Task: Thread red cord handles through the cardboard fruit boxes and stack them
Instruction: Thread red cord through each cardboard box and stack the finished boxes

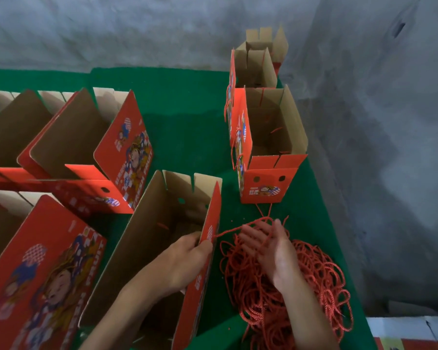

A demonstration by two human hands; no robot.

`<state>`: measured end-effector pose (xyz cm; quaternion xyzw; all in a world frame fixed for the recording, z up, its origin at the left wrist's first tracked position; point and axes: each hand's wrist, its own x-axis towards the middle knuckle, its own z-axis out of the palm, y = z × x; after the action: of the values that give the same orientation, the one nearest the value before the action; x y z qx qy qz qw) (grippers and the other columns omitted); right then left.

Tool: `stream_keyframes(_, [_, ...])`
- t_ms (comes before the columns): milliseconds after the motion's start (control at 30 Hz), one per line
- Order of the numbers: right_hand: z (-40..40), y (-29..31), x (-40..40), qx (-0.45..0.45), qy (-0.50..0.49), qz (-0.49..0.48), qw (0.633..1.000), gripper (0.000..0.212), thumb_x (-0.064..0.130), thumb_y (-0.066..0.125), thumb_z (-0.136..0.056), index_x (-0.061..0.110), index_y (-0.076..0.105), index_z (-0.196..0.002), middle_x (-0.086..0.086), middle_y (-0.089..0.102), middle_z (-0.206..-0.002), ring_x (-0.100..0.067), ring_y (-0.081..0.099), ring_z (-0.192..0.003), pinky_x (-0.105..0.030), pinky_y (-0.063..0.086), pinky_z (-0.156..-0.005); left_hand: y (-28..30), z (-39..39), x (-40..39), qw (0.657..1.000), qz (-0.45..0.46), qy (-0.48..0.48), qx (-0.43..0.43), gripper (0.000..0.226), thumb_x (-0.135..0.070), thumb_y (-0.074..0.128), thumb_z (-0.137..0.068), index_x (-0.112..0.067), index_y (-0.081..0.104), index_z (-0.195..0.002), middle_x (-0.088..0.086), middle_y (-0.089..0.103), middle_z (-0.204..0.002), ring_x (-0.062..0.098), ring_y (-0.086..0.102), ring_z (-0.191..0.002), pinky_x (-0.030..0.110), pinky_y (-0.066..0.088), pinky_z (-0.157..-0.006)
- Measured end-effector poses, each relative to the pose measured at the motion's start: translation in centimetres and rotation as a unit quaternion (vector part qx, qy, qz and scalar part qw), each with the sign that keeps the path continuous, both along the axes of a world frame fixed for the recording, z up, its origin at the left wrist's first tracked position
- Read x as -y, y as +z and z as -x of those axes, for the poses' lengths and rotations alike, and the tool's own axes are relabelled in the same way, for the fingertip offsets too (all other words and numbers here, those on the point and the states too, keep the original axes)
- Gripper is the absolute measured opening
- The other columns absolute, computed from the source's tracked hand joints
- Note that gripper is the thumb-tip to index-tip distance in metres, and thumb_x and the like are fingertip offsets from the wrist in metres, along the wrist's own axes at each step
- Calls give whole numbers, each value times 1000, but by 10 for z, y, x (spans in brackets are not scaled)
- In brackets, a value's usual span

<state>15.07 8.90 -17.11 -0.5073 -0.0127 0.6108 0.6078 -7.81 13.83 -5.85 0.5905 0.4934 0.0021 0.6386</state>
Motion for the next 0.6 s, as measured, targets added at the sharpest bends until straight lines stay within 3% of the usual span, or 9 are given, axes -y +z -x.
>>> stream_keyframes(133, [-6, -23, -8, 202, 20, 85, 976, 35, 35, 54, -107, 9, 63, -128, -9, 79, -105, -25, 78, -93, -39, 60, -85, -8, 2, -1, 1000, 0, 26, -13, 25, -65, 43, -83, -55, 53, -104, -14, 71, -109, 12, 73, -97, 37, 58, -92])
stream_keyframes(233, [-8, -32, -6, 311, 58, 87, 945, 47, 24, 67, -101, 9, 52, -142, -9, 72, -121, -23, 72, -106, -40, 58, -93, -9, 4, -4, 998, 0, 50, -31, 38, -70, 43, -80, -52, 49, -114, -11, 69, -114, 15, 71, -100, 42, 56, -95])
stream_keyframes(267, [-7, -34, -4, 380, 83, 92, 917, 51, 24, 69, -100, 10, 50, -144, -8, 66, -130, -23, 67, -116, -43, 55, -102, -8, 4, -5, 997, -6, 60, -40, 44, -70, 43, -80, -49, 50, -119, -10, 69, -114, 16, 71, -99, 42, 57, -94])
stream_keyframes(333, [-2, -37, 1, 563, 126, 91, 812, 51, 24, 70, -98, 11, 50, -143, -3, 54, -139, -20, 53, -129, -43, 46, -111, -8, 4, -8, 996, -16, 75, -51, 49, -67, 43, -87, -42, 51, -128, -8, 69, -114, 16, 72, -97, 42, 58, -92])
stream_keyframes(400, [5, -38, 6, 689, 130, 50, 711, 33, 21, 72, -96, 12, 63, -126, -1, 57, -125, -19, 53, -121, -39, 47, -106, -8, 4, -10, 994, -12, 89, -55, 44, -60, 43, -96, -35, 51, -132, -5, 69, -114, 17, 73, -96, 41, 59, -90])
stream_keyframes(433, [9, -37, 7, 696, 156, 36, 700, 18, 23, 73, -95, 15, 69, -111, 2, 62, -112, -17, 59, -109, -39, 51, -97, -8, 3, -11, 994, -5, 95, -57, 42, -57, 43, -99, -32, 52, -131, -3, 70, -113, 18, 73, -95, 40, 61, -86])
stream_keyframes(467, [12, -35, 8, 669, 210, 38, 712, 10, 27, 73, -95, 18, 70, -98, 6, 67, -98, -14, 64, -95, -39, 54, -88, -7, 3, -11, 994, 5, 97, -58, 40, -55, 42, -100, -29, 53, -128, -1, 71, -111, 19, 74, -94, 38, 63, -82])
stream_keyframes(533, [19, -36, 12, 569, 370, 81, 730, 22, 36, 73, -95, 16, 72, -86, 3, 73, -81, -15, 69, -74, -42, 59, -77, -5, 3, -11, 993, 29, 96, -63, 38, -53, 40, -101, -26, 55, -122, 3, 72, -110, 22, 75, -93, 38, 64, -75])
stream_keyframes(600, [32, -41, 19, 517, 489, 124, 692, 33, 38, 75, -91, 6, 72, -88, -8, 74, -81, -23, 68, -69, -41, 58, -72, -1, 2, -12, 992, 46, 90, -72, 37, -53, 37, -101, -24, 57, -115, 7, 73, -108, 24, 75, -91, 40, 65, -72])
